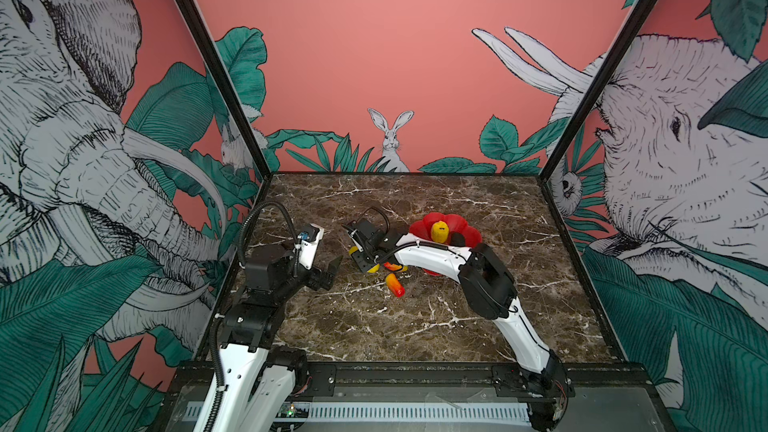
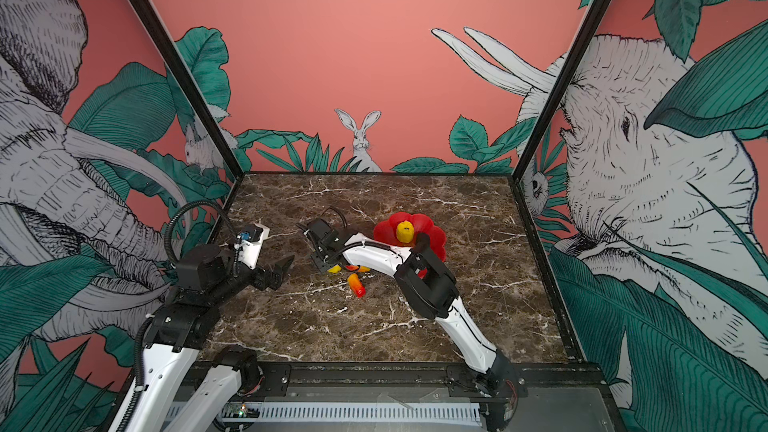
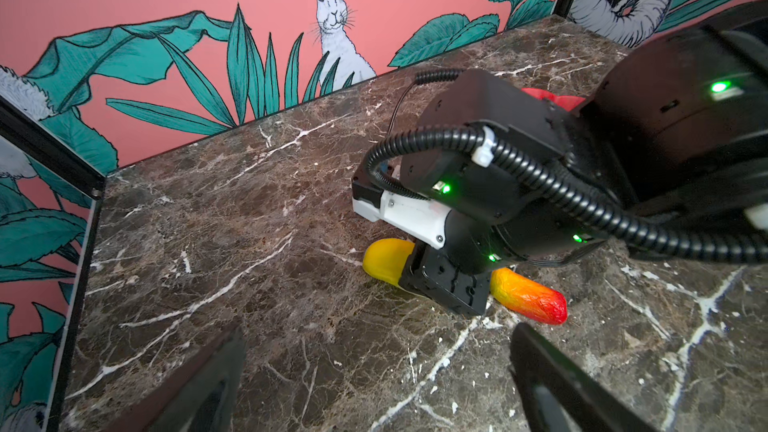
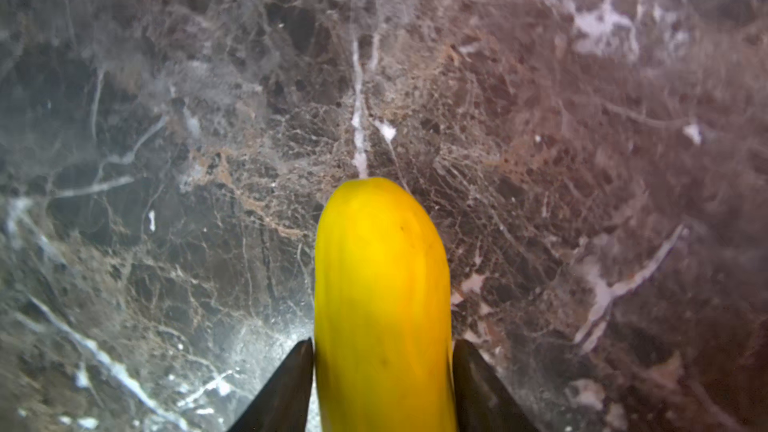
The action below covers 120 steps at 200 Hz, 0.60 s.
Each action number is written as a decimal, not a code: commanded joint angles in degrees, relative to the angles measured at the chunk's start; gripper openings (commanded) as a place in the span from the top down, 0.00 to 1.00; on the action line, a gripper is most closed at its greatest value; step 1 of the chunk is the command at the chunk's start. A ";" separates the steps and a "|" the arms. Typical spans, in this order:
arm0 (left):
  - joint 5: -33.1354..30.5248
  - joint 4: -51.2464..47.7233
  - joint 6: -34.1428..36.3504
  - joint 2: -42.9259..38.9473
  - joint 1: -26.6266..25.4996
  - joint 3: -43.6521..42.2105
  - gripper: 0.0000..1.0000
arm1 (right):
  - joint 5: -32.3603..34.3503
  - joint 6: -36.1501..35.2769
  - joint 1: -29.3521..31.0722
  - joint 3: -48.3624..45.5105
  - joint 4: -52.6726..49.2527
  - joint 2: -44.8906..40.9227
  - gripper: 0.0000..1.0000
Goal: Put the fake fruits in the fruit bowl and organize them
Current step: 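Move the right gripper to the long yellow fruit and grasp it, then carry the long yellow fruit with the right gripper and lower it into the bowl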
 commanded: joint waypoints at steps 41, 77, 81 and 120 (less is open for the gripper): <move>-0.17 1.84 0.03 -0.80 -0.17 -0.64 0.00 | 0.30 2.21 -0.08 -9.03 7.41 -11.88 0.72; 0.25 1.84 -0.20 -1.25 -0.18 -1.02 0.00 | 2.50 1.76 -0.21 -14.62 5.44 -24.11 0.75; 0.12 1.87 -0.18 -1.22 -0.17 -1.02 0.00 | 3.00 1.76 -0.40 -15.66 4.99 -25.72 0.75; 0.93 1.48 -0.84 -1.51 -0.18 -1.01 0.00 | 9.14 1.30 -3.50 -26.81 -1.58 -39.53 0.75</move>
